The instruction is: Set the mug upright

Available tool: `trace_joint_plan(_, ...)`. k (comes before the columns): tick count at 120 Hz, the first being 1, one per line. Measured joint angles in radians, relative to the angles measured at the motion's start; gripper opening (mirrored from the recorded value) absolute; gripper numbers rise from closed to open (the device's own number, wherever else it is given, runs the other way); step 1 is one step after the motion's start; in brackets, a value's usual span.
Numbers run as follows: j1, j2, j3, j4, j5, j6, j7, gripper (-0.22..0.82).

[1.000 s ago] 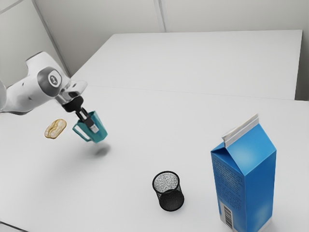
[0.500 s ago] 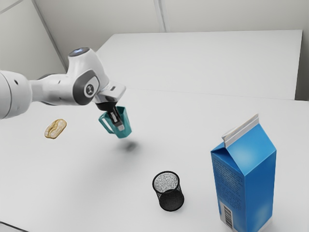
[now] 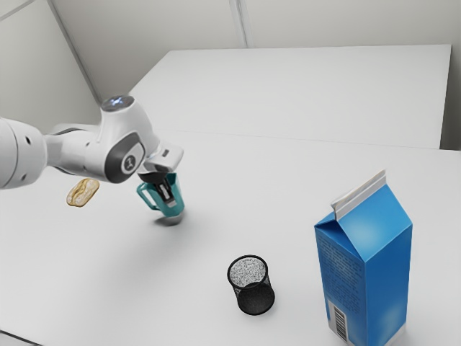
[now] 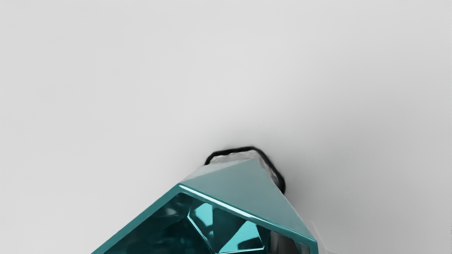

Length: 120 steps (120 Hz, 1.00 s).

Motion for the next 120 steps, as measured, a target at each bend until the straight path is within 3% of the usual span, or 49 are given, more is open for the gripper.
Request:
trace_joint_plan(34,-0.061,0.003,0.001,-0.056,0.027,0.102,-0.051,-0.18)
trace_joint_plan(88,-0.006,0.011,0.001,-0.086,0.026,0.169,-0.095,-0.18)
trace_joint_plan(120,-0.026,0.013,-0.002,-0.085,0.017,0.172,-0.1,0.0)
